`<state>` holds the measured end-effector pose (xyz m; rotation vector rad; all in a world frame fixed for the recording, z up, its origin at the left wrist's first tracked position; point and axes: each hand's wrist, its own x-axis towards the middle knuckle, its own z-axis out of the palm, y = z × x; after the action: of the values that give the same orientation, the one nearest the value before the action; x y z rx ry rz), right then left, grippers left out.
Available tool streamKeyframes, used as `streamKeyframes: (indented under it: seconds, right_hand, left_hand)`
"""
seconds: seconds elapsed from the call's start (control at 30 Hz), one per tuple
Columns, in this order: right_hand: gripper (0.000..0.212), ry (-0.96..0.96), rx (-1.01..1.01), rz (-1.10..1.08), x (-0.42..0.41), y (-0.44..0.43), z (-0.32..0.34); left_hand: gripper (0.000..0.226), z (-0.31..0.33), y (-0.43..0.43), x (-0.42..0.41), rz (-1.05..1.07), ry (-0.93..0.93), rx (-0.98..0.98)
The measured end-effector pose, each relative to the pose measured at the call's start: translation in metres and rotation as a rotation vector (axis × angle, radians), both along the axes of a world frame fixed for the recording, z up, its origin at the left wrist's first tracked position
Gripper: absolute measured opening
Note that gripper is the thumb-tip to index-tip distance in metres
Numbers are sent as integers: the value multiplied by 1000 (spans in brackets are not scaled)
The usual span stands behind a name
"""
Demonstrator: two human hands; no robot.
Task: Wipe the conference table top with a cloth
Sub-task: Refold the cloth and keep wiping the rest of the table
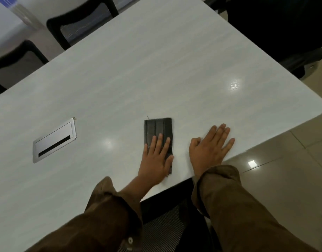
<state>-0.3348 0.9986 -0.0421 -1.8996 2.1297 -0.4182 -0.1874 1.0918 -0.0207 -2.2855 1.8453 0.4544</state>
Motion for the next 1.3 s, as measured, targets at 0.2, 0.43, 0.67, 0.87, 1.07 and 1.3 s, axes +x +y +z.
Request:
streamKeyframes:
  seconds: [0.2,0.43,0.67,0.87,1.07,1.3]
  right_hand:
    - [69,15,56,161,-13,5,0]
    - [77,81,23,307,-35,8,-9]
    - [69,78,92,238,-13,12,3]
    - [61,11,-27,212,20,55,-6]
    - [57,-3,-72,27,55,65,-8]
    - [56,88,-162,-39,67,67,-20]
  left_hand:
    - [70,15,80,32,-124,-4,64]
    - [69,17,18,8,377,34,92]
    - [64,11,58,-24,-76,22,52]
    - [66,0,107,67,-43,0,-44]
    - [68,-6,74,65,231,4,-67]
    - [61,-13,97,212,-441,4,-174]
